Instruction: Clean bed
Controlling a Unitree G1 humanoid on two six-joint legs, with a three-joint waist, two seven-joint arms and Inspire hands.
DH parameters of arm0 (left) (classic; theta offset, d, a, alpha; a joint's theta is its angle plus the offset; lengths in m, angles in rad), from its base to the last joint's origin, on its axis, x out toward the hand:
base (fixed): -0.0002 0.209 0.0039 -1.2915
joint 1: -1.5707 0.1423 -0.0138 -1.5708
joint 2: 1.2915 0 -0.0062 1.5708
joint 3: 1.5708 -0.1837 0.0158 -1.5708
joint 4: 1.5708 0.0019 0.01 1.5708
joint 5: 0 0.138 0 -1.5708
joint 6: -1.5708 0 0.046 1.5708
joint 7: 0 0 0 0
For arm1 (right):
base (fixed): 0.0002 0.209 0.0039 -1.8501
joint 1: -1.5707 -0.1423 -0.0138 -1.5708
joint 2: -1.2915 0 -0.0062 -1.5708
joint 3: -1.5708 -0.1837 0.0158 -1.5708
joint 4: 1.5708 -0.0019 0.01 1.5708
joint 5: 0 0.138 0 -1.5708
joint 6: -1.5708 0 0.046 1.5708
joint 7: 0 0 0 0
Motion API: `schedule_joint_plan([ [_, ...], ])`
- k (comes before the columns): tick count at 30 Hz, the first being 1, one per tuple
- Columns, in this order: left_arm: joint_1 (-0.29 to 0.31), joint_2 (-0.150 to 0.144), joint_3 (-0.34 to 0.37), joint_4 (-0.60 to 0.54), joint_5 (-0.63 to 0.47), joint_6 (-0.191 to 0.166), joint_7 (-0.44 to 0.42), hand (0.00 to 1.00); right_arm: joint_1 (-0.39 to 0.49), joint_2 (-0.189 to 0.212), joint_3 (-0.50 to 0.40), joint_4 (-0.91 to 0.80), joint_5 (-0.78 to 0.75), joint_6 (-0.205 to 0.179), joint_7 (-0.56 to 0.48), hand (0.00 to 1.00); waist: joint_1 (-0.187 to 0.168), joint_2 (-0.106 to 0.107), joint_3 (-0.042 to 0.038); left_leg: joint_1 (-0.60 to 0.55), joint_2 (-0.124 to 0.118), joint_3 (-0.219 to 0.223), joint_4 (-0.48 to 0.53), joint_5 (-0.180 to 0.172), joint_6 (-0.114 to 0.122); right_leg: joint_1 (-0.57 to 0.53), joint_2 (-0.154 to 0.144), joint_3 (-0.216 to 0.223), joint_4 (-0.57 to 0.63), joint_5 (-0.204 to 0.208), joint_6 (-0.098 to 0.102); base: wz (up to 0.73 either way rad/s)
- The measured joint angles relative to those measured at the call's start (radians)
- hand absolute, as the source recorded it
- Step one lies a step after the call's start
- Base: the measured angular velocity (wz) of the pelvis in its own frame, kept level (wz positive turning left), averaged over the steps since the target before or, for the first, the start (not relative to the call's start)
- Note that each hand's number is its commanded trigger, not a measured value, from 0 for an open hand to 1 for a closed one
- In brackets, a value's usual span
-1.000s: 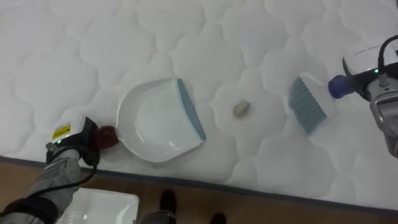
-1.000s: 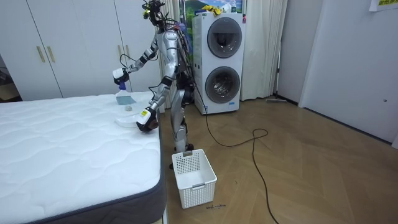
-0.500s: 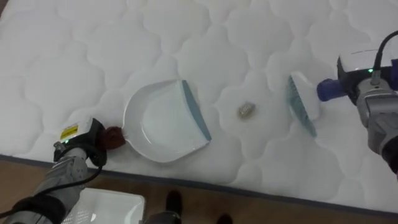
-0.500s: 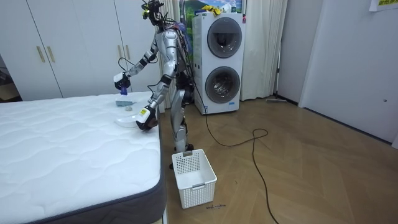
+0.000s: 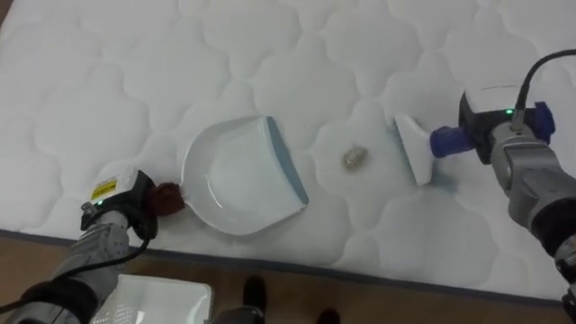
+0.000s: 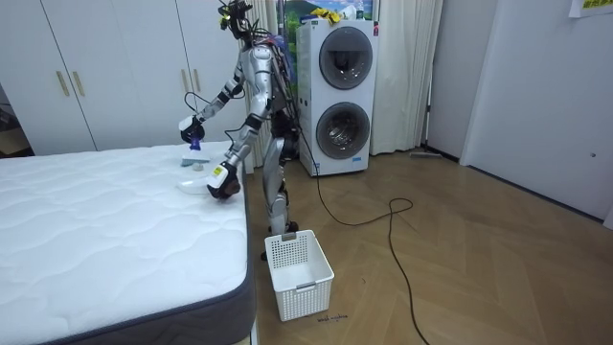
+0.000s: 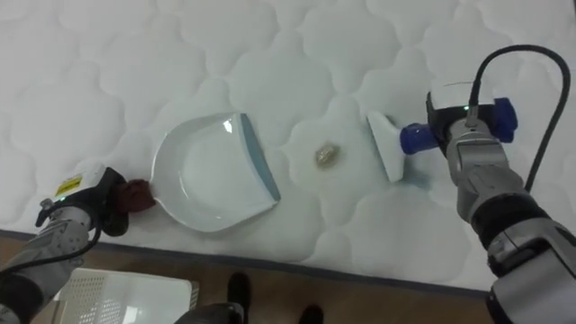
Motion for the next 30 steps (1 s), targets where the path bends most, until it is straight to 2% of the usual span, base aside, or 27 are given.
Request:
schedule_joint_plan([
  [6, -0.001, 0.000, -0.002, -0.001, 0.012, -0.017, 0.000, 1.00, 0.020, 0.002, 0.001, -0.070, -0.003, 0.000, 0.021, 1.00, -0.014, 0.000, 0.0001, 0.000, 0.002, 0.001, 0.002, 0.000, 0.000, -0.004, -0.001, -0.001, 0.009, 0.000, 0.000, 0.00],
  [17, -0.001, -0.001, -0.024, 0.004, 0.021, -0.033, 0.005, 1.00, 0.035, 0.037, 0.004, -0.178, 0.041, -0.014, 0.094, 1.00, -0.022, 0.000, -0.0001, 0.004, 0.003, 0.013, -0.005, 0.001, -0.001, -0.010, -0.003, -0.002, 0.012, 0.000, -0.001, -0.04],
  [19, -0.001, -0.002, -0.023, 0.004, 0.030, -0.036, 0.005, 1.00, 0.037, 0.044, 0.004, -0.208, 0.049, -0.025, 0.116, 1.00, -0.021, 0.000, -0.0001, 0.003, 0.003, 0.014, -0.005, 0.001, -0.001, -0.013, -0.003, -0.001, 0.012, 0.000, -0.001, 0.00],
  [23, -0.001, -0.006, -0.022, 0.005, 0.049, -0.053, 0.006, 1.00, 0.038, 0.057, 0.004, -0.248, 0.078, -0.072, 0.154, 1.00, -0.016, 0.000, -0.0001, 0.003, 0.003, 0.015, -0.005, 0.000, -0.001, -0.014, -0.004, -0.001, 0.012, 0.000, -0.001, 0.00],
  [30, 0.010, -0.012, -0.024, 0.015, 0.050, -0.057, 0.014, 1.00, 0.063, 0.056, 0.007, -0.304, 0.138, -0.091, 0.195, 1.00, 0.003, 0.002, -0.0015, 0.004, 0.003, 0.018, -0.005, 0.001, -0.001, -0.015, -0.004, -0.001, 0.013, 0.000, -0.002, 0.00],
])
